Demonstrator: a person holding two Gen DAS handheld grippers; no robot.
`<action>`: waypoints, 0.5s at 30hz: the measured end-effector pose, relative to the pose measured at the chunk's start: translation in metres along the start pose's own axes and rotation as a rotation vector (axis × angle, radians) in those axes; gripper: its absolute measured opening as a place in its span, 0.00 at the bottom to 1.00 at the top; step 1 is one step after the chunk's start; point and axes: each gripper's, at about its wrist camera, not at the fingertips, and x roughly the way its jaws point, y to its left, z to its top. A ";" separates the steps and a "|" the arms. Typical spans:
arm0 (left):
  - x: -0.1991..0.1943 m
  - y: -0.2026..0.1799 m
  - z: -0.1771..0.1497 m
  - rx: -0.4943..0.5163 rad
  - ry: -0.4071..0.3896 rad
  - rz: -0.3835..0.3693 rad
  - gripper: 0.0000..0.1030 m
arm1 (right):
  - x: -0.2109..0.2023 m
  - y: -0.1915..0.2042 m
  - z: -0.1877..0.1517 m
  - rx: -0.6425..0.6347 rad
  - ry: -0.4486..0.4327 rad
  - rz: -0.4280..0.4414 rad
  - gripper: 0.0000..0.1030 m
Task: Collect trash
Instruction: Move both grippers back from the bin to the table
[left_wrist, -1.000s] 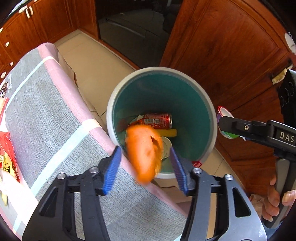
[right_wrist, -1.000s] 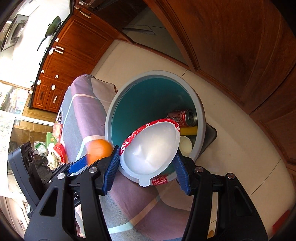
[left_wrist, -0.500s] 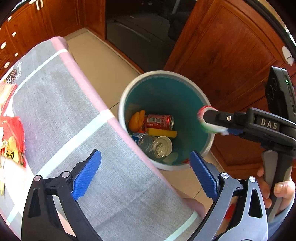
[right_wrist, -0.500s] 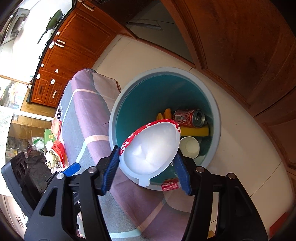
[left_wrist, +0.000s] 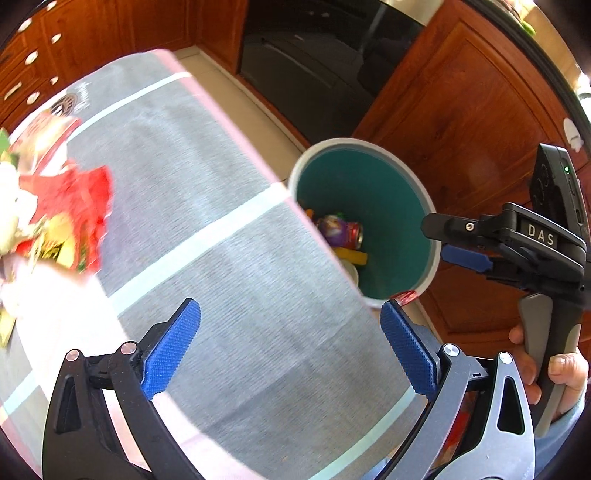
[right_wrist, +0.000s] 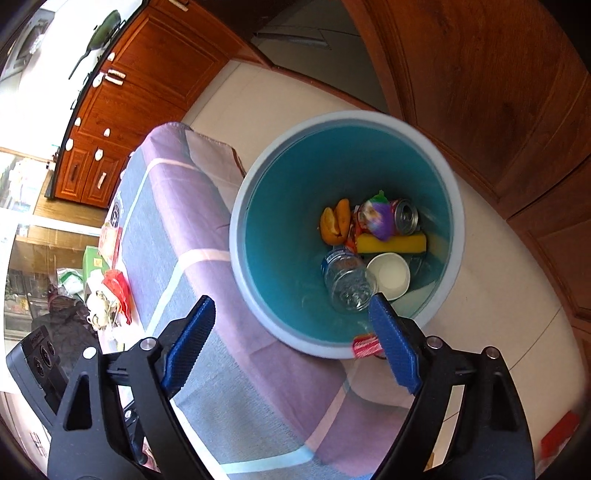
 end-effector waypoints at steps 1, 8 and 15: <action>-0.002 0.006 -0.003 -0.009 -0.004 0.002 0.95 | 0.000 0.005 -0.002 -0.008 0.000 -0.001 0.79; -0.031 0.051 -0.029 -0.093 -0.043 0.019 0.95 | 0.003 0.051 -0.019 -0.088 0.008 0.002 0.79; -0.064 0.101 -0.052 -0.195 -0.080 0.032 0.96 | 0.010 0.099 -0.042 -0.167 0.030 0.000 0.79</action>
